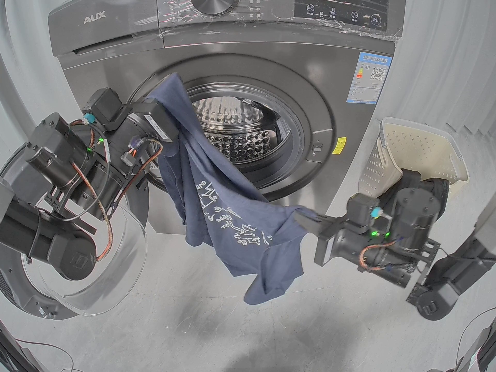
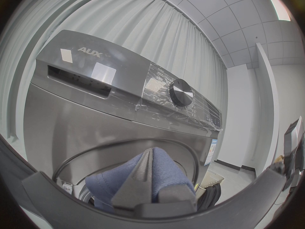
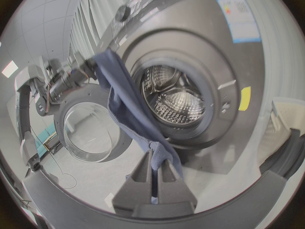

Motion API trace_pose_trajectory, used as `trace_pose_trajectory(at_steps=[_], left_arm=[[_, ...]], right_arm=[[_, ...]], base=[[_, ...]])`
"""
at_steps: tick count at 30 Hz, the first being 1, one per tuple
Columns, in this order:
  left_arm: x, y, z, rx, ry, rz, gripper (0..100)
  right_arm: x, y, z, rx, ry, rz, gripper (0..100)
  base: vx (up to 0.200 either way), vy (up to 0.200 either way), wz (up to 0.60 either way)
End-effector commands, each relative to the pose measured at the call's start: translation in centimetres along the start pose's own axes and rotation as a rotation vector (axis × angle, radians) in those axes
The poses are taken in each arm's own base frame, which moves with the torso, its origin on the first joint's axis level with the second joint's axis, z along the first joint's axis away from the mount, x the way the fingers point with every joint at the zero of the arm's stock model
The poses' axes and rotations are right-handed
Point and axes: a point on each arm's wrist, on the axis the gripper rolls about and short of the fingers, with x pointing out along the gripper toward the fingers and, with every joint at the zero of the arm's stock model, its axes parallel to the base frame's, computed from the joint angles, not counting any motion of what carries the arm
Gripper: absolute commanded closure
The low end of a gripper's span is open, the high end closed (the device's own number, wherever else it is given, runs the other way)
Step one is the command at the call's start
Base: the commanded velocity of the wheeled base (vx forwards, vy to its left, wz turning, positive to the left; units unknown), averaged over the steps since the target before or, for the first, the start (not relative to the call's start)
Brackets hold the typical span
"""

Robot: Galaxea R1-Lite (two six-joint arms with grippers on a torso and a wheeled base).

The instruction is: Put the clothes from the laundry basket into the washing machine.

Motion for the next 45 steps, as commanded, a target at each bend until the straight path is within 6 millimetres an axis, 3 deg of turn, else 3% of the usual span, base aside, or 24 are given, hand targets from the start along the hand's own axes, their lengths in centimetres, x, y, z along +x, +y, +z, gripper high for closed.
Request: trace_pose_trajectory(at_steps=[1, 9, 17, 23, 32, 45], left_arm=[[-0.9, 0.4, 1.0, 0.008, 0.002, 0.016, 100], [-2.9, 0.3, 3.0, 0.012, 0.022, 0.028, 100], [-4.7, 0.1, 5.1, 0.012, 0.060, 0.037, 100], [-5.1, 0.3, 6.1, 0.020, 0.062, 0.050, 100], [-6.9, 0.0, 9.1, 0.022, 0.108, 0.064, 100], [-7.3, 0.7, 10.5, 0.042, 0.118, 0.104, 100]], right_arm=[[-5.7, -2.1, 4.6, -0.046, -0.131, -0.034, 100], [-8.3, -3.1, 6.7, -0.064, -0.219, -0.079, 100], [-8.6, -5.2, 7.8, -0.076, -0.273, -0.184, 100], [-8.5, -4.8, 8.2, -0.076, -0.297, -0.192, 100], [-8.6, -3.4, 11.5, -0.071, -0.441, -0.194, 100], [-8.8, -3.1, 12.9, -0.075, -0.496, -0.187, 100]], base=[[0.000, 0.000, 0.00], [0.000, 0.000, 0.00], [0.000, 0.000, 0.00], [0.000, 0.000, 0.00], [0.000, 0.000, 0.00], [0.000, 0.000, 0.00]])
